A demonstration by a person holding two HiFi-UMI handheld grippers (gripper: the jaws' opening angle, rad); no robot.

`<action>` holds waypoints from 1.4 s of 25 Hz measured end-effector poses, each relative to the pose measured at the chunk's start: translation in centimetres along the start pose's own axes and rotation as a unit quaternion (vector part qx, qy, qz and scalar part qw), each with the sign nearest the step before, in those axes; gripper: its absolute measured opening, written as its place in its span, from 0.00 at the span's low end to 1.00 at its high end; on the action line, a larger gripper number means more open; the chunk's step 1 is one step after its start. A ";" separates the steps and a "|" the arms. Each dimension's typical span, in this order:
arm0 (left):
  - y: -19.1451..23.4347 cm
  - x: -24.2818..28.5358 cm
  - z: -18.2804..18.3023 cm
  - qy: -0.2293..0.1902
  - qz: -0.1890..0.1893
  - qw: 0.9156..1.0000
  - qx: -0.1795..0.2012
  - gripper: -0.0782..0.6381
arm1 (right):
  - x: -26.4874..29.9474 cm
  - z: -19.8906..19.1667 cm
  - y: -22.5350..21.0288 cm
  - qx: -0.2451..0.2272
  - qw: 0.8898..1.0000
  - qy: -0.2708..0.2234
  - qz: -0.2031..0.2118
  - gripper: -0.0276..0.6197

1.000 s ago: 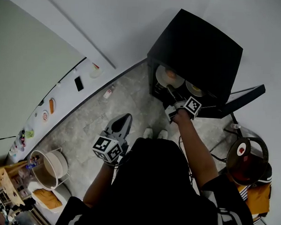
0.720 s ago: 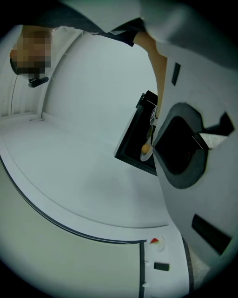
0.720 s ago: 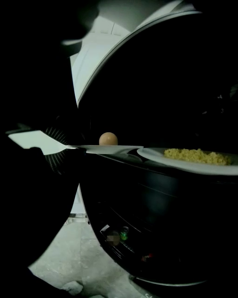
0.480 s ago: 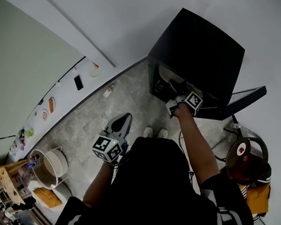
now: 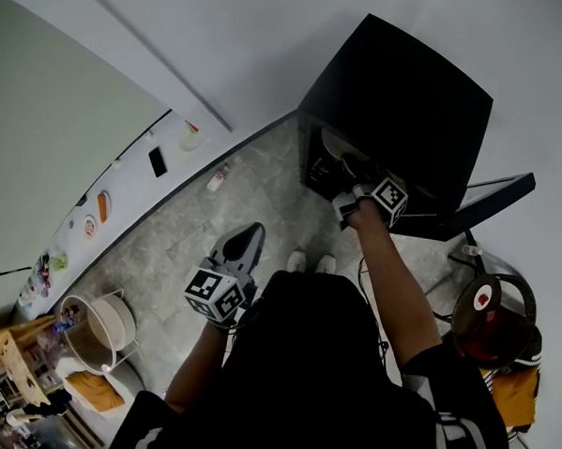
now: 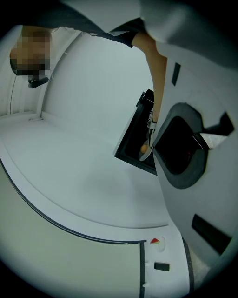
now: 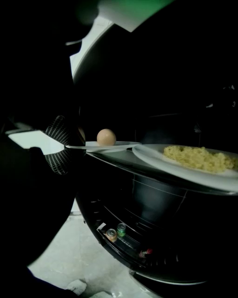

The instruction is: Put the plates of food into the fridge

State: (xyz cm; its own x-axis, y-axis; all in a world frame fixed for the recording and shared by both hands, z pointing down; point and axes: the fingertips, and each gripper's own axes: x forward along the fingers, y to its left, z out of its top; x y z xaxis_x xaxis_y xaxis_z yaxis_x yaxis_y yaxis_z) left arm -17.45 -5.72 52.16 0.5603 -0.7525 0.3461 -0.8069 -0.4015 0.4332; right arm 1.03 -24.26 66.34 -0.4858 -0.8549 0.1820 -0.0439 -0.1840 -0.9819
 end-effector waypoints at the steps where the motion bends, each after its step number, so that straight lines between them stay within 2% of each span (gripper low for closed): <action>1: 0.0 0.0 -0.1 0.000 -0.001 1.000 0.001 0.14 | 0.0 0.3 0.0 0.001 1.000 -0.004 -0.001 0.10; 10: -0.5 -0.2 -0.2 0.002 -0.002 1.000 0.001 0.14 | 0.1 0.9 0.1 0.013 1.000 -0.008 -0.016 0.10; 15: -0.7 -0.5 -0.7 0.005 -0.002 1.000 -0.001 0.14 | 0.2 1.0 0.4 -0.017 0.999 -0.020 -0.047 0.10; 16: -0.8 -0.5 -0.8 0.005 -0.002 1.000 -0.001 0.14 | 0.1 1.0 0.5 -0.023 0.998 -0.025 -0.049 0.11; 18: -1.0 -0.5 -1.0 0.005 -0.003 1.000 -0.002 0.14 | 0.0 0.7 0.7 -0.023 0.998 -0.028 -0.044 0.19; 19: -1.1 -0.5 -1.0 0.005 -0.004 1.000 -0.002 0.14 | -0.1 0.3 0.8 -0.016 0.999 -0.025 -0.038 0.20; 21: -1.3 -0.6 -1.1 0.005 -0.005 1.000 -0.001 0.14 | -0.1 -0.5 0.5 -0.004 0.999 -0.016 -0.030 0.19; 22: -1.4 -0.6 -1.1 0.005 -0.005 1.000 0.000 0.14 | -0.1 -0.7 0.3 -0.002 1.000 -0.013 -0.029 0.13; 23: -1.5 -0.7 -1.1 0.005 -0.006 1.000 0.001 0.14 | -0.2 -0.8 0.1 0.000 1.000 -0.011 -0.026 0.11; 28: -1.6 -1.0 -1.1 0.003 -0.002 1.000 0.002 0.14 | -0.2 0.0 0.2 0.004 1.000 -0.020 -0.016 0.10; 32: -1.7 -1.4 -1.4 0.003 -0.001 1.000 0.001 0.14 | -0.3 0.5 0.4 -0.024 0.999 -0.013 -0.017 0.10; 35: -1.8 -1.5 -1.5 0.001 -0.001 1.000 0.000 0.14 | -1.1 -0.3 0.9 -0.076 0.997 0.013 -0.011 0.10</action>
State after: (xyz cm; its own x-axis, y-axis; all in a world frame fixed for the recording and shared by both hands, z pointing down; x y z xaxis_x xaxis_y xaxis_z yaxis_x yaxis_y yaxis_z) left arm -16.59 -3.08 52.10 0.5630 -0.7500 0.3472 -0.8055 -0.4041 0.4334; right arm 1.27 -23.28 65.27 -0.5058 -0.8382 0.2038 -0.1857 -0.1249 -0.9746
